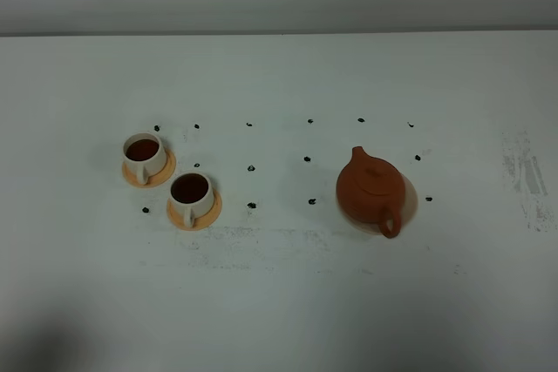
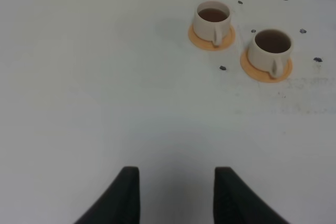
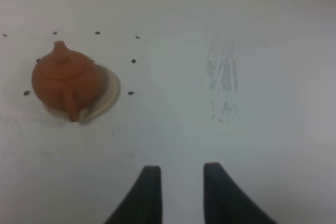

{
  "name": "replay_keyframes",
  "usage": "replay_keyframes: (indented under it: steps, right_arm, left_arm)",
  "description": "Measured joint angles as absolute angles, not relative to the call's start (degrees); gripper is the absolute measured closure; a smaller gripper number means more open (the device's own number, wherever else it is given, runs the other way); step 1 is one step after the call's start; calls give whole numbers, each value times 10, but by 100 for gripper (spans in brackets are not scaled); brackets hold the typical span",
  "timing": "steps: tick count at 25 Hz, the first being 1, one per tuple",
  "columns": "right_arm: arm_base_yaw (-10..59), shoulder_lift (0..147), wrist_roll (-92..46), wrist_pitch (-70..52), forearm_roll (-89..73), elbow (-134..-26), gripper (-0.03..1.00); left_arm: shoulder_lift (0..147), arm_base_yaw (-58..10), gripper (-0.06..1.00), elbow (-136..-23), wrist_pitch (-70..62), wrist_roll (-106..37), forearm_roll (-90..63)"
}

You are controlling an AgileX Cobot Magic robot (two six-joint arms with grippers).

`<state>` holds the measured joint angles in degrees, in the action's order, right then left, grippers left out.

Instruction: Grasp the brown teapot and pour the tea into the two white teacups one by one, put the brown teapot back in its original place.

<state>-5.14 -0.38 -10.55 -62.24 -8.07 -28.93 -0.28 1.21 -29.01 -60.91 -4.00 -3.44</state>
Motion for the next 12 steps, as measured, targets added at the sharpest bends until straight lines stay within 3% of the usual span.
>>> replay_keyframes:
  steps: [12]
  right_arm:
    - [-51,-4,-105,-622,-81,-289,74]
  left_arm:
    - [-3,13,58,-290,-609,-40,-34]
